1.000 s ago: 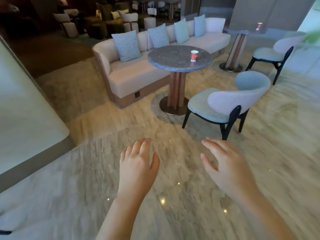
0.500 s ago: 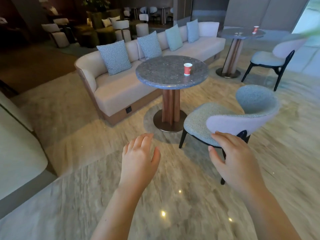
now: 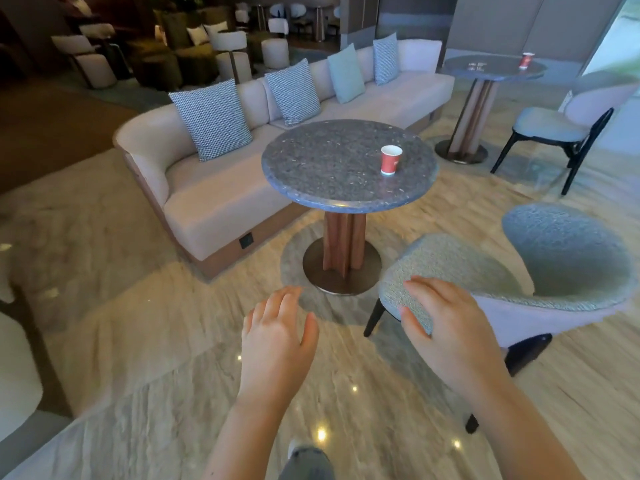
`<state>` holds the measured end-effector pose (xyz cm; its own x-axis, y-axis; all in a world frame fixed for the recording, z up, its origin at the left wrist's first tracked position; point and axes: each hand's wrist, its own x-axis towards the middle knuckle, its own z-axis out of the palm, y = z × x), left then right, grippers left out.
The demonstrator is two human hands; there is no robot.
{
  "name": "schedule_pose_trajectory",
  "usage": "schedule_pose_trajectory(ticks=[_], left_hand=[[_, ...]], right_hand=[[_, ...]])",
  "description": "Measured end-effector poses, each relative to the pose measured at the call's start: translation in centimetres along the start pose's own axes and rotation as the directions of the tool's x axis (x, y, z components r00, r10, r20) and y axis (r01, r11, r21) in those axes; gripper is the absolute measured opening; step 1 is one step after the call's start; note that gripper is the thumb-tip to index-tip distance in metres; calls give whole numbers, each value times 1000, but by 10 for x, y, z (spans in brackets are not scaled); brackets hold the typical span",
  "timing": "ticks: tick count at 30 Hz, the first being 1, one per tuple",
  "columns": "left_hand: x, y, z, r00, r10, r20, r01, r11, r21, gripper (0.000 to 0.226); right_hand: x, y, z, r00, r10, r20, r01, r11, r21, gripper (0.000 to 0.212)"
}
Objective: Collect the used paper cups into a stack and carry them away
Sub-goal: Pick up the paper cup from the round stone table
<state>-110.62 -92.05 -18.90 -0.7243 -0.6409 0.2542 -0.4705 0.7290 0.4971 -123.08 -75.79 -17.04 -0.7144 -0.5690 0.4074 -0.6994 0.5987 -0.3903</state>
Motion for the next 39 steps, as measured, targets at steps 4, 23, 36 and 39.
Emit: schedule_pose_trajectory(ticks=[4,23,36,39], left_hand=[[88,-41,0,998,-60,-1,60,998,22,37],[395,-6,146,974,155,165,-123,974,-193,39],[540,85,292,918,49,393,89,941,-326,46],[559,90,324,911,11,413,140,932,-335,54]], right_hand=[[98,-27,41,999,-49,-13,49,999,-2,31],[337,112,136,972,232,27,-230,971,-64,31],[443,276,195,914,335,228,-312,941,-132,41],[450,303,215,886,369,280,-351,929,-114,44]])
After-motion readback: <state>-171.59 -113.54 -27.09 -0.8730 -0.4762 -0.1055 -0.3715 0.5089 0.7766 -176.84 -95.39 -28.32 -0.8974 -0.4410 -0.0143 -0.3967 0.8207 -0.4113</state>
